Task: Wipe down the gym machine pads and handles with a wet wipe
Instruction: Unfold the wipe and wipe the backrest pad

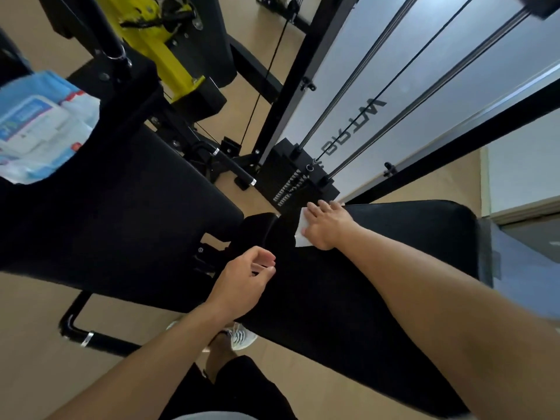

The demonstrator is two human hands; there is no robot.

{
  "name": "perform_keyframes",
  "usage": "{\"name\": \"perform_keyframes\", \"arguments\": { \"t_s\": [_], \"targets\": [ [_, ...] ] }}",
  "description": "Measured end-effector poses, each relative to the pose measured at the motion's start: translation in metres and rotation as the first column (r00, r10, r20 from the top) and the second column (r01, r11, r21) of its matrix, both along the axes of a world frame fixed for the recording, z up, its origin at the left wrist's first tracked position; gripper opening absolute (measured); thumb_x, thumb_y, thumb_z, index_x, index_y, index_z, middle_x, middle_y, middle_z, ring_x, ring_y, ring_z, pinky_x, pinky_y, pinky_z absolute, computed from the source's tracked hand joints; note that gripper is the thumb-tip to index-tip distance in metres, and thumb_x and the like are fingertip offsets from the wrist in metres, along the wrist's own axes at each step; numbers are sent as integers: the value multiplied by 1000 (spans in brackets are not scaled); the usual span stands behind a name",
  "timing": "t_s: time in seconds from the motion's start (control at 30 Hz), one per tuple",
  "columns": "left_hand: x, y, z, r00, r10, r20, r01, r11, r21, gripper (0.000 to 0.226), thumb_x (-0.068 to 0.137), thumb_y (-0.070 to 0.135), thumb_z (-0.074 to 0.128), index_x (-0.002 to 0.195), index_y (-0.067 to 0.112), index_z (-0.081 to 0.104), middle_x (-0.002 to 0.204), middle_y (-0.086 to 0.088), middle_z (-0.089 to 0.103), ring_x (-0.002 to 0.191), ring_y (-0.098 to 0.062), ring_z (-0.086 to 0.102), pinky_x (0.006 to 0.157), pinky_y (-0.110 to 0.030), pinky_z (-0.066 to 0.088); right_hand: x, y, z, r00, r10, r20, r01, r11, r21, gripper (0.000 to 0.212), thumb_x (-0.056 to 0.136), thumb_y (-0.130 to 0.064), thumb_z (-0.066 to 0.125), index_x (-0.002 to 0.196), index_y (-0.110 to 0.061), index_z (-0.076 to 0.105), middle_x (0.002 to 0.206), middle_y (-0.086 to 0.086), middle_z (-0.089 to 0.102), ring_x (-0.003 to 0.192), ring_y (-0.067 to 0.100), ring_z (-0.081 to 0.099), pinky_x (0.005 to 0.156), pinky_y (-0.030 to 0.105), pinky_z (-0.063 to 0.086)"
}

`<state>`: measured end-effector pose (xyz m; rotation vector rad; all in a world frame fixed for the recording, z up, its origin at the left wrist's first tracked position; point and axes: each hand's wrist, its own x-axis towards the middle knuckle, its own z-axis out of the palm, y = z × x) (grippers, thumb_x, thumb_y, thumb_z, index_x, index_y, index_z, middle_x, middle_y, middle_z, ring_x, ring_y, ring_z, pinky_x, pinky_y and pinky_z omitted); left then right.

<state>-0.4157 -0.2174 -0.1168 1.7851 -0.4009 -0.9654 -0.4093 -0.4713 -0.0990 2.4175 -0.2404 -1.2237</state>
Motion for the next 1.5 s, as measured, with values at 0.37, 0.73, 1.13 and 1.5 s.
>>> {"name": "perform_keyframes", "arguments": {
  "t_s": [0.37,0.73,1.13,1.5],
  "targets": [
    [-28,-26,22,994,-96,53,100,992,-81,10,98,27,63,107,32,65,102,16,69,96,1,65,81,-19,54,-182,142,81,965,230,-127,-218,970,105,67,110,-42,22,159,-15,-16,166,6,-23,153,28,-26,123,48,-19],
    [-88,-25,64,821,-479,311,530,841,-104,40,98,30,64,136,39,56,138,30,47,121,3,50,104,-25,45,-271,85,199,903,198,381,-211,977,-7,64,98,-49,35,148,-13,52,154,8,48,144,25,44,115,43,25],
    [-176,7,59,960,-80,270,101,993,-67,42,98,27,65,135,40,54,141,31,45,128,2,47,111,-30,43,-310,59,188,730,360,581,-540,825,166,48,107,-44,35,148,-26,55,153,-11,51,146,11,43,119,34,28],
    [-303,49,33,954,298,6,-298,954,-14,34,94,38,63,128,35,62,130,11,64,120,-11,61,105,-42,50,-278,74,152,620,627,472,-615,762,-204,58,102,-31,29,138,5,56,136,22,62,126,38,60,106,45,45]
  ]
}}
